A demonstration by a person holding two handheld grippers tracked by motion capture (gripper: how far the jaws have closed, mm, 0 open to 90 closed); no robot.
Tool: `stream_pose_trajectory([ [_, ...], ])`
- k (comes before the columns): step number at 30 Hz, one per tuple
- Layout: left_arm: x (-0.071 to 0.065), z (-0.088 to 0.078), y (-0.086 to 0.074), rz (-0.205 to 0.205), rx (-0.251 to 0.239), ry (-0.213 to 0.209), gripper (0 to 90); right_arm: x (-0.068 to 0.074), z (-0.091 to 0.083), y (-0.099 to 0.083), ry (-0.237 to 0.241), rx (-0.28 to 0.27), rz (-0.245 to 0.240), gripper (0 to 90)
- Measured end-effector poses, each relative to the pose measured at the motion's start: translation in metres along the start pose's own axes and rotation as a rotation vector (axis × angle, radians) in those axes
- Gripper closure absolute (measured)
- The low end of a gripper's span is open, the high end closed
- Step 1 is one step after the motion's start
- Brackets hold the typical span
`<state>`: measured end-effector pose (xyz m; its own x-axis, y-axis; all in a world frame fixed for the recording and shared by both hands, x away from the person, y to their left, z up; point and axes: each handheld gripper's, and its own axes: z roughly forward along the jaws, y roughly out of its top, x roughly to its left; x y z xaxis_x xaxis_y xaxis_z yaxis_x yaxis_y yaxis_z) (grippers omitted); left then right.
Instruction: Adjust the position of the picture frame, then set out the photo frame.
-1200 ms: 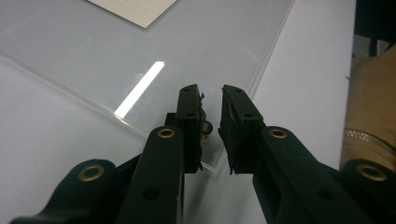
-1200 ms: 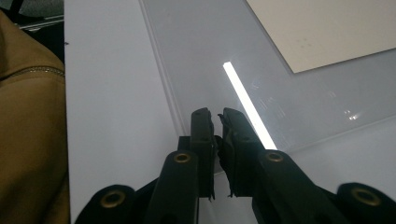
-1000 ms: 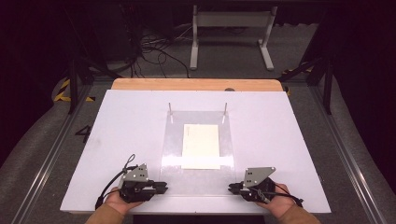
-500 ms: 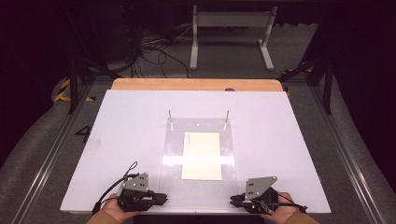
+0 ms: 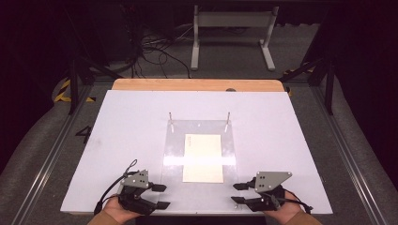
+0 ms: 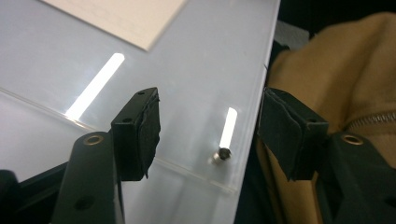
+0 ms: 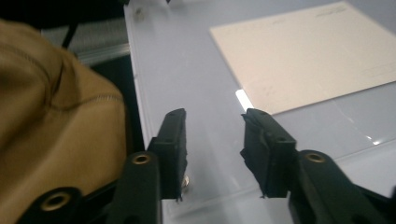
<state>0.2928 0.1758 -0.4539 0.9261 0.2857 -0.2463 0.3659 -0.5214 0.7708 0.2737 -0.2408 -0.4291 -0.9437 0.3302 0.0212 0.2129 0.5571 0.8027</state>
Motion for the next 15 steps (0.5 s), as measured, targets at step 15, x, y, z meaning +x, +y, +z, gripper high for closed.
stream_pose_trajectory([
  [15, 0.017, -0.031, 0.007, -0.065, -0.228, 0.267, 36.0, -0.051, -0.011, 0.025, -0.264, -0.168, 0.093, 28.2],
])
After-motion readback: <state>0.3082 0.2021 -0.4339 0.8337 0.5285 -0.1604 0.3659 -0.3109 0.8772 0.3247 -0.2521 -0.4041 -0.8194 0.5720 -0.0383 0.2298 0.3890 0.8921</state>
